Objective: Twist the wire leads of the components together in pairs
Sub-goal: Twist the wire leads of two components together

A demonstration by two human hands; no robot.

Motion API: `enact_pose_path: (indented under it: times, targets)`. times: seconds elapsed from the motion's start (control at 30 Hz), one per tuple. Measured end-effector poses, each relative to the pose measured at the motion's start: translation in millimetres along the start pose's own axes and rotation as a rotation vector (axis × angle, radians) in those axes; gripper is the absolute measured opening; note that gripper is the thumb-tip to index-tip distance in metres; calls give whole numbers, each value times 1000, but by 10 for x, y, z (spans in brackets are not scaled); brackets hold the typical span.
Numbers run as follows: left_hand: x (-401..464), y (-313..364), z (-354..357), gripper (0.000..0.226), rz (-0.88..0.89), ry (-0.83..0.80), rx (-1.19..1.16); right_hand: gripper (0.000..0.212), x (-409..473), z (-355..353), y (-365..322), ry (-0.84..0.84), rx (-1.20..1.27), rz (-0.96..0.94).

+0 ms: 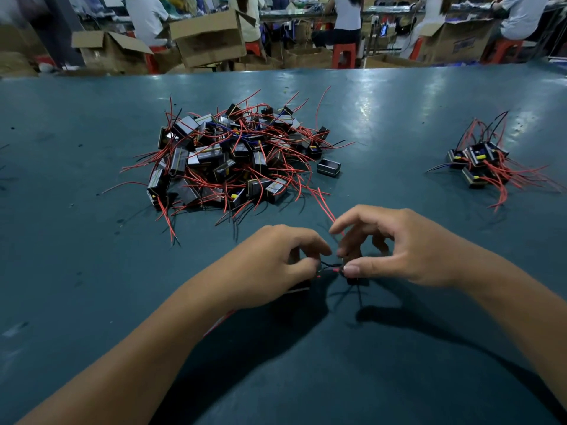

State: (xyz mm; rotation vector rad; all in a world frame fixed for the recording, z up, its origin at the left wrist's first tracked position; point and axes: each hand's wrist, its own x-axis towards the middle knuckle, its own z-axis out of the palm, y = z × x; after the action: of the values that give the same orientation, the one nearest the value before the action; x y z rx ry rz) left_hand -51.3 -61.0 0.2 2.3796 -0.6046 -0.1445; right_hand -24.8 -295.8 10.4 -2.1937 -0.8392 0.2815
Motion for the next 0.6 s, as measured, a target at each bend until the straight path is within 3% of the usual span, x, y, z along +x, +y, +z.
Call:
enact_pose_path:
  times: [0.2, 0.6]
  targets:
    - [16, -38, -3, 21, -16, -39, -104, 53, 5, 9, 17, -7, -14, -5]
    - [-3, -64, -69, 15, -19, -126, -110, 31, 20, 34, 58, 51, -145, -4]
